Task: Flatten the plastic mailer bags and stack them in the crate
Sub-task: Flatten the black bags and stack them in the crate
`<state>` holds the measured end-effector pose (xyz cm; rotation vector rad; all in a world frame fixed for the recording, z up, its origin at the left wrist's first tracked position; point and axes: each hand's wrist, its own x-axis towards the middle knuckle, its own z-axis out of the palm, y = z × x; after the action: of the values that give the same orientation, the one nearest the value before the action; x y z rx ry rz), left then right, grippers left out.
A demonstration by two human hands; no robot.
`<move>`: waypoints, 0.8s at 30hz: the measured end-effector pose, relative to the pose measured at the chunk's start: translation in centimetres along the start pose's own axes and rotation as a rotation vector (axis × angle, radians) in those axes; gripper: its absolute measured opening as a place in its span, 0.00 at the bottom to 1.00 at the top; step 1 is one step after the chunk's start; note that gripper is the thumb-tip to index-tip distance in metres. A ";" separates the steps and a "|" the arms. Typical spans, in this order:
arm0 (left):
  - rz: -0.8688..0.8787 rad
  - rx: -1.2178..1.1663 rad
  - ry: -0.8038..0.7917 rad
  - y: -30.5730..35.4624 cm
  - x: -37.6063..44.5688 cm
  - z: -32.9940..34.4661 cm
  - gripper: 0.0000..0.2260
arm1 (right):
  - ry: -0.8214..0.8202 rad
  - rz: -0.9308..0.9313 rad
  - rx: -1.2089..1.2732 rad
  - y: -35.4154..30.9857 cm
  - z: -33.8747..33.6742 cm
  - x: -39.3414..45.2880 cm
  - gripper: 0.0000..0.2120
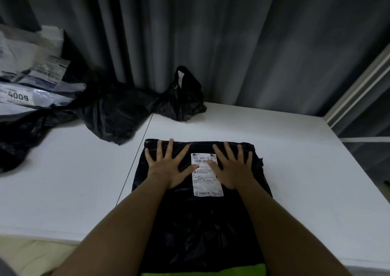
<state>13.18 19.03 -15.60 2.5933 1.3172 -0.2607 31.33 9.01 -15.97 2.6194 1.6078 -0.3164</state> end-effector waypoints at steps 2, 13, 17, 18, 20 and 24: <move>-0.007 0.016 -0.016 0.2 0.2 -0.3 0.35 | -0.034 0.058 -0.090 1.6 -0.8 -0.1 0.31; 0.010 0.010 0.004 2.9 -5.8 -1.3 0.25 | -0.052 -0.152 0.046 -3.3 -2.8 -7.3 0.28; -0.021 0.003 -0.099 2.2 -9.2 -0.2 0.26 | -0.062 -0.195 0.094 -4.9 -0.8 -10.7 0.27; -0.022 0.002 -0.094 2.0 -9.7 0.2 0.26 | -0.056 -0.200 0.080 -5.2 -0.2 -11.2 0.28; -0.009 -0.013 -0.080 1.9 -11.3 0.8 0.26 | -0.059 -0.188 0.041 -5.5 0.6 -12.9 0.34; 0.014 -0.062 -0.080 1.8 -13.2 2.4 0.27 | -0.025 -0.130 0.088 -4.7 2.4 -14.8 0.41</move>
<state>6.84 7.13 -14.33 2.5131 1.2592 -0.3130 20.29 -2.18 -15.09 2.5658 1.8006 -0.4342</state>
